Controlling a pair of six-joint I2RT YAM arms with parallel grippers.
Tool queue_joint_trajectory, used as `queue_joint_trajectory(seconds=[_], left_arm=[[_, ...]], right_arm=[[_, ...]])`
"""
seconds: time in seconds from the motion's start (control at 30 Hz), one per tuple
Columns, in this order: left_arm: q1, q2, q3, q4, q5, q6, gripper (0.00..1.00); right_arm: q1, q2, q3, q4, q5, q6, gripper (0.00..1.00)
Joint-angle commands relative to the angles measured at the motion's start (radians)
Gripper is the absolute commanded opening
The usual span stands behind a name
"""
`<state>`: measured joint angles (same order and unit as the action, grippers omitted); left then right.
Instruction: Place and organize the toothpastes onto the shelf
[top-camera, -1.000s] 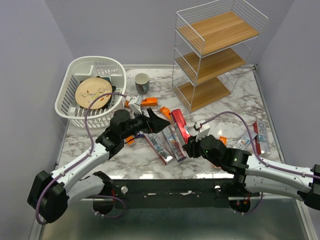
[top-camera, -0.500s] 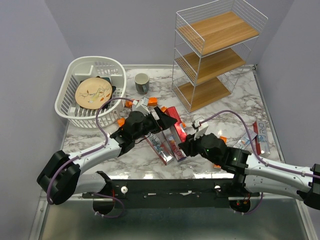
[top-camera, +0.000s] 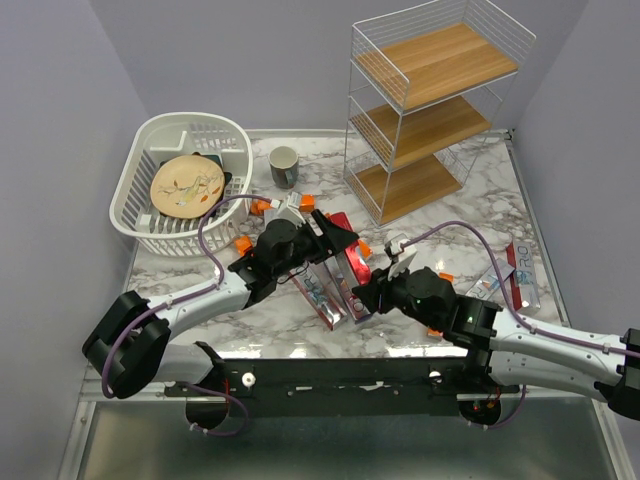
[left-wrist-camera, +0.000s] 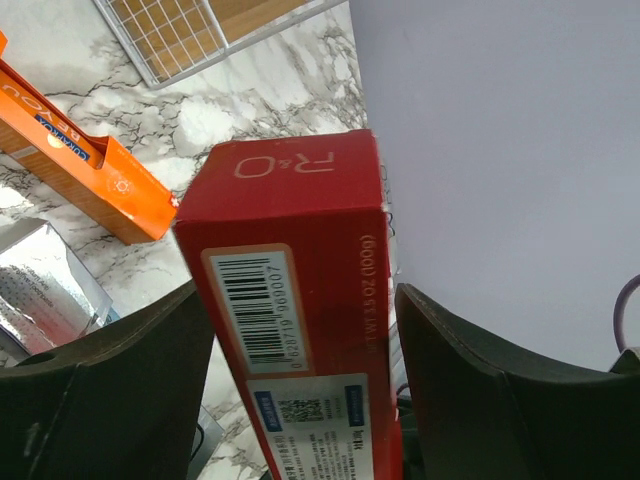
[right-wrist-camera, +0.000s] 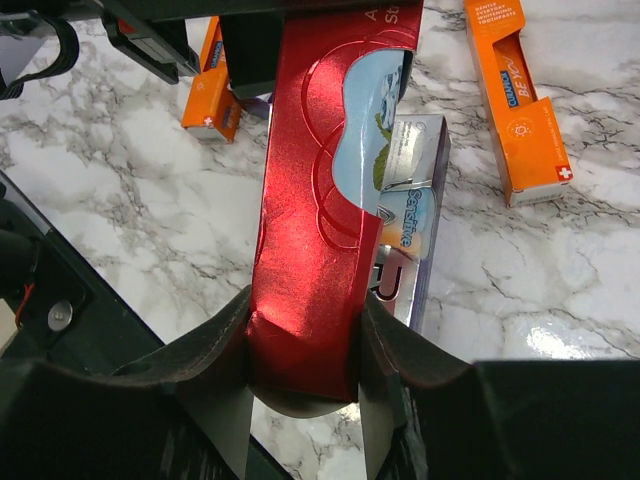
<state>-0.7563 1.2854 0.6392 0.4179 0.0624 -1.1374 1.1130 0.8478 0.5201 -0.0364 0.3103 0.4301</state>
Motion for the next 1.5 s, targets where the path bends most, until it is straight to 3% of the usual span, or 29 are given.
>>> queue_joint_trajectory(seconds=[0.0, 0.13, 0.3, 0.5, 0.53, 0.63, 0.8, 0.93, 1.1, 1.33, 1.47], left_arm=[[-0.006, 0.000, 0.028, 0.024, -0.032, -0.019, 0.75], [-0.006, -0.012, 0.028, 0.027, -0.036, -0.009, 0.68], [-0.006, -0.021, 0.007, 0.088, -0.018, -0.002, 0.50], [-0.006, -0.037, -0.044, 0.183, -0.013, -0.022, 0.44], [-0.006, -0.040, -0.058, 0.197, -0.009, -0.022, 0.43], [-0.005, -0.058, -0.087, 0.252, -0.012, -0.038, 0.41], [0.011, -0.124, -0.118, 0.305, -0.021, -0.044, 0.41], [0.046, -0.188, -0.151, 0.320, -0.036, -0.045, 0.41], [0.075, -0.261, -0.182, 0.338, -0.052, -0.062, 0.41], [0.086, -0.278, -0.219, 0.452, -0.032, -0.125, 0.41], [0.084, -0.276, -0.225, 0.498, -0.013, -0.147, 0.41]], right_arm=[[0.007, 0.010, -0.005, 0.081, -0.013, 0.002, 0.43], [0.007, 0.013, 0.000, 0.081, -0.014, 0.002, 0.51], [0.007, 0.004, -0.003, 0.089, -0.028, 0.033, 0.59], [0.005, -0.012, -0.006, 0.101, -0.072, 0.087, 0.83], [0.007, -0.021, -0.009, 0.108, -0.085, 0.096, 0.91], [-0.002, -0.044, -0.020, 0.127, -0.134, 0.131, 1.00], [-0.102, -0.081, -0.064, 0.187, -0.273, 0.218, 1.00], [-0.231, -0.104, -0.136, 0.350, -0.512, 0.320, 1.00], [-0.280, -0.102, -0.150, 0.440, -0.592, 0.377, 1.00], [-0.344, -0.004, -0.236, 0.794, -0.734, 0.542, 1.00], [-0.347, 0.054, -0.226, 0.829, -0.751, 0.561, 1.00]])
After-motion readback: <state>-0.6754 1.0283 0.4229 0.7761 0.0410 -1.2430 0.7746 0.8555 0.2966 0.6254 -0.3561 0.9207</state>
